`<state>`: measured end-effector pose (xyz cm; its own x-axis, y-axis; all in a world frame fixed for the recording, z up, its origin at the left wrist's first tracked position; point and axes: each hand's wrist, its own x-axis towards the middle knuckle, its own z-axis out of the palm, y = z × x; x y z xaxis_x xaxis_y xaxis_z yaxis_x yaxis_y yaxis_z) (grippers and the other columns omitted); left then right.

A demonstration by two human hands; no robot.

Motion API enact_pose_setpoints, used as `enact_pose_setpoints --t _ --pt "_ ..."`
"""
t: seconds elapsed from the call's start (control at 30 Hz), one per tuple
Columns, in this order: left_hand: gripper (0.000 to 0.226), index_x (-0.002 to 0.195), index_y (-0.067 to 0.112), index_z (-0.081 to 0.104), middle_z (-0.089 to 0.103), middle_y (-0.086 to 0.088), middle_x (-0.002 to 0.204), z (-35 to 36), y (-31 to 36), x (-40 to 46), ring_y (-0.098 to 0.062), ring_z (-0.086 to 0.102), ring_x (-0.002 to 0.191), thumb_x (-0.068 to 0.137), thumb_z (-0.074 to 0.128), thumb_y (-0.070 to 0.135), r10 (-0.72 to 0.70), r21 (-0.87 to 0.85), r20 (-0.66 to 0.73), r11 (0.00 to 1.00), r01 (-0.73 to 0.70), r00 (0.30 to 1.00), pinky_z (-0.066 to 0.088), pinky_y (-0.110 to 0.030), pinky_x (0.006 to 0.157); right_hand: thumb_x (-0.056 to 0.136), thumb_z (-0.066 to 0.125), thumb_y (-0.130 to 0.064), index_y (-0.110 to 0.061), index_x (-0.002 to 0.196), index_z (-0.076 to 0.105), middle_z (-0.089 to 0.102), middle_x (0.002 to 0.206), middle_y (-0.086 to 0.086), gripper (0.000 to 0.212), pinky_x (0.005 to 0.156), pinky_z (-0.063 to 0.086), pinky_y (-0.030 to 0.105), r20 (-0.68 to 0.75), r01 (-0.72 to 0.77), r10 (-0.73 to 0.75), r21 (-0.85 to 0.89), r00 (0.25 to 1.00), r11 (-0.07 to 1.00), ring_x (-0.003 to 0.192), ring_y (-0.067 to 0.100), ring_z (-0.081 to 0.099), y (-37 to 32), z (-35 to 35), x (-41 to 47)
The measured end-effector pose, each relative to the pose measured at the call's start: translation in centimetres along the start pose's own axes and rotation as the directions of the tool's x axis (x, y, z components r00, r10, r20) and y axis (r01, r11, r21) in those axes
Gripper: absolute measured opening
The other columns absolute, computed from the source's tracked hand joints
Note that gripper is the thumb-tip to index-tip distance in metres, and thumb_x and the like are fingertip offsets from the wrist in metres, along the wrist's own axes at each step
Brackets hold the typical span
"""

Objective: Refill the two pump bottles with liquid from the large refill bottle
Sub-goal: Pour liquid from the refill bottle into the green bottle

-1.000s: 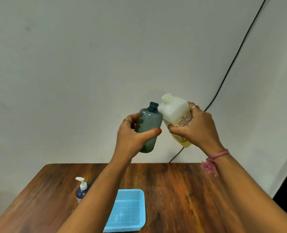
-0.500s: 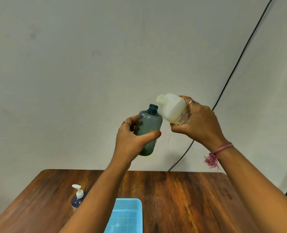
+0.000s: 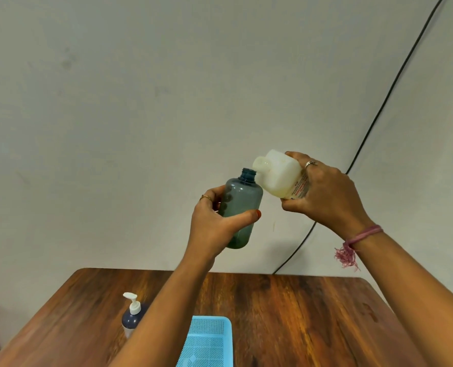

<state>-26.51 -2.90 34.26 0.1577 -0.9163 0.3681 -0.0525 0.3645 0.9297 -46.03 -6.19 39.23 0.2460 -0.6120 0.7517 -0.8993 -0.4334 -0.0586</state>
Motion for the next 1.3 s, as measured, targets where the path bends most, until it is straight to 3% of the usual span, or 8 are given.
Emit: enact_pose_setpoints --t 0.5,0.7,1.3 --pt "0.07 0.121 0.031 0.047 0.055 0.01 0.115 -0.1 0.2 -0.3 -0.005 0.056 0.095 0.064 0.087 0.02 0.017 -0.031 -0.012 0.999 -0.018 1.0 0.047 -0.005 0.053 0.06 0.085 -0.031 -0.015 0.135 0.05 0.065 0.118 0.006 0.084 0.069 0.04 0.022 -0.046 0.089 -0.091 -0.041 0.995 0.995 0.09 0.028 0.064 -0.1 -0.7 0.5" --pt "0.068 0.117 0.033 0.046 0.053 0.016 0.108 0.0 0.2 -0.4 -0.004 0.055 0.094 0.064 0.087 0.02 0.019 -0.039 -0.013 0.999 -0.019 1.0 0.045 -0.004 0.052 0.06 0.085 -0.03 -0.015 0.135 0.05 0.064 0.121 0.005 0.084 0.07 0.053 0.032 -0.059 0.12 -0.123 -0.061 0.991 0.991 0.093 0.028 0.065 -0.1 -1.0 0.7" --pt "0.07 0.118 0.032 0.047 0.054 0.014 0.111 -0.2 0.1 -0.6 -0.004 0.055 0.094 0.063 0.087 0.019 0.028 -0.043 -0.016 0.999 -0.029 0.999 0.046 -0.005 0.053 0.056 0.085 -0.028 -0.012 0.133 0.052 0.064 0.123 0.007 0.085 0.07 0.055 0.037 -0.09 0.175 -0.191 -0.165 0.977 0.971 0.097 0.031 0.065 -0.2 -1.3 1.2"
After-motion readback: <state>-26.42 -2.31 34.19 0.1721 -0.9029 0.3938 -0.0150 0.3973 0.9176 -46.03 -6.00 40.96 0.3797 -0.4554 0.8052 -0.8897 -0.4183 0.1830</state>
